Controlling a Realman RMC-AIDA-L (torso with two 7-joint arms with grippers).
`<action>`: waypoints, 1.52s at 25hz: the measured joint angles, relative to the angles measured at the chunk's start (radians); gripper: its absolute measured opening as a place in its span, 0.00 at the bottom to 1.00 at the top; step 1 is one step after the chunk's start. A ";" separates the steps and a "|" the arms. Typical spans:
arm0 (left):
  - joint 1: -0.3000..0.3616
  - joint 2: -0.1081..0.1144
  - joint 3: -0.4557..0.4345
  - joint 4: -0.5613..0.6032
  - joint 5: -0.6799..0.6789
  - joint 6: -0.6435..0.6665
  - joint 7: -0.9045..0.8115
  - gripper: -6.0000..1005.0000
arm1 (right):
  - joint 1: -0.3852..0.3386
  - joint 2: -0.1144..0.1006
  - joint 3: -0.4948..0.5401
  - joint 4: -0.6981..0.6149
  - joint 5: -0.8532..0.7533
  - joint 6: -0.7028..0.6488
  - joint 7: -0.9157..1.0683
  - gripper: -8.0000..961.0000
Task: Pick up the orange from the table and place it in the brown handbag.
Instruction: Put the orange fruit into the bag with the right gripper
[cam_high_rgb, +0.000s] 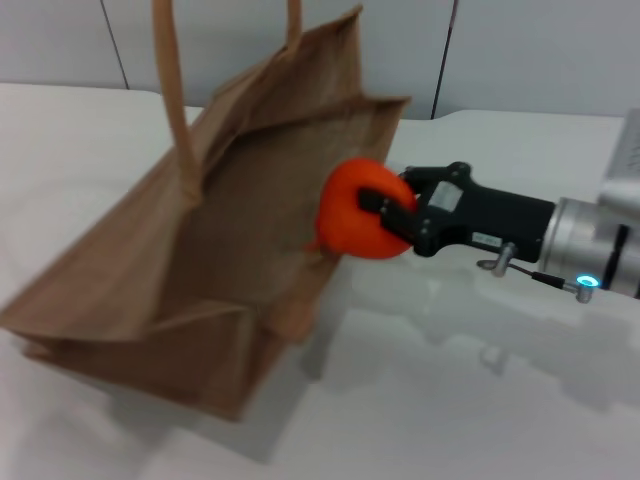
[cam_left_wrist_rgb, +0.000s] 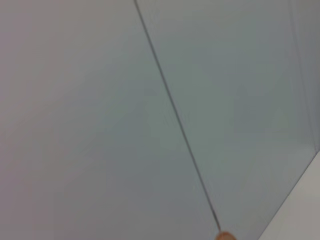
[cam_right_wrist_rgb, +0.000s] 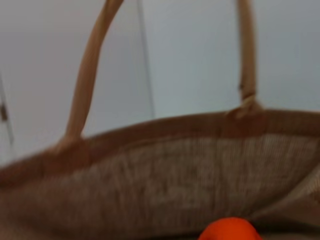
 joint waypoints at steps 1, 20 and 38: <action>0.000 0.000 0.000 0.000 -0.003 0.000 0.000 0.13 | 0.008 0.000 0.000 0.000 -0.016 -0.013 -0.002 0.28; 0.025 -0.001 0.027 -0.013 0.025 0.031 0.002 0.13 | -0.064 -0.011 0.094 0.109 -0.050 -0.055 -0.020 0.15; 0.011 -0.002 0.073 -0.026 0.047 0.071 -0.007 0.13 | -0.039 0.010 0.029 0.227 -0.150 -0.115 0.032 0.09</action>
